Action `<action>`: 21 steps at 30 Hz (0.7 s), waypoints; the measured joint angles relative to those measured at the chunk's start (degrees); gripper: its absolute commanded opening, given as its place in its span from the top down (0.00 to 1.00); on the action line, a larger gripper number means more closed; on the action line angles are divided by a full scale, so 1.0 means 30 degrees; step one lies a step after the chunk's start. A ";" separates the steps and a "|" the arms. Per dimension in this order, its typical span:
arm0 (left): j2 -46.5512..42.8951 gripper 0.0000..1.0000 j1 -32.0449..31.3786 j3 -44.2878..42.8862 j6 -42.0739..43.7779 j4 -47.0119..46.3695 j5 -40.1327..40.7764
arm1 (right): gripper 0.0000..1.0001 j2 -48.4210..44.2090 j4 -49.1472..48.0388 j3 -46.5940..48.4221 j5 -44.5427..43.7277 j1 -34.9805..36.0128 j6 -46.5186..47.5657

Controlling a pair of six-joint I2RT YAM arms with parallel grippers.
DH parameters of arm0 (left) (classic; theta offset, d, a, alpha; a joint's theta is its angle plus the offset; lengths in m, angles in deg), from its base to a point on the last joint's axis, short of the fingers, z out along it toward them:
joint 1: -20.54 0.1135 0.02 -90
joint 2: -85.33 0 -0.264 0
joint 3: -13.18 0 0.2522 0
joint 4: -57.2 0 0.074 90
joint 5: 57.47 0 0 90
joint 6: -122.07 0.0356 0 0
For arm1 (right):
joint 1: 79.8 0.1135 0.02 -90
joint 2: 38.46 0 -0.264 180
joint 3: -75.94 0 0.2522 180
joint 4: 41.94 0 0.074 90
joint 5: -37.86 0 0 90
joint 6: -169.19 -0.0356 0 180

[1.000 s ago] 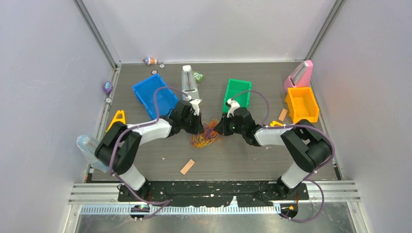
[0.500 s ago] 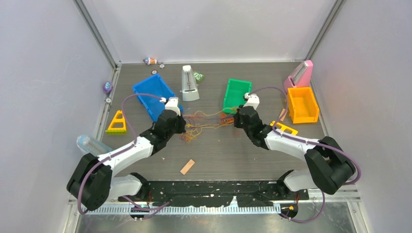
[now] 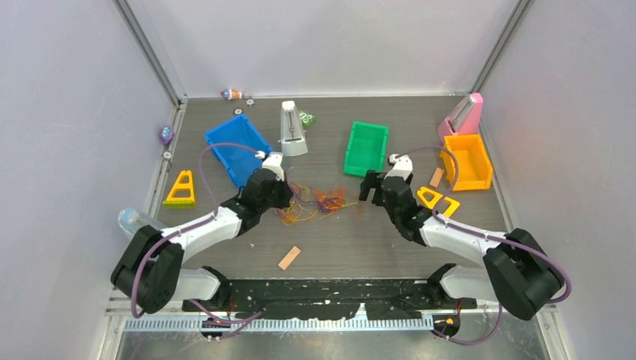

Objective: Untangle the cables

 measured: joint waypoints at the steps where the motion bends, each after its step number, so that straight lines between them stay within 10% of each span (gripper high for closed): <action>1: 0.0357 1.00 0.0015 -0.0131 0.0109 -0.0117 -0.0641 | 0.10 -0.0146 -0.0546 -0.0430 0.0605 -0.0007 0.0277; 7: 0.2812 1.00 0.0015 -0.2047 0.0379 -0.0022 -0.3541 | 0.18 0.0831 -0.2463 -0.0539 0.4495 -0.0007 0.1348; 15: 0.2929 0.33 -0.0022 -0.2484 0.0750 0.0291 -0.3949 | 0.35 0.4044 -0.1464 0.1909 0.6623 0.0080 0.1705; 21: 0.0947 0.28 -0.1333 -0.2076 0.1749 0.0386 -0.2259 | 0.48 0.5042 -0.0488 0.2878 0.7249 0.0080 0.1705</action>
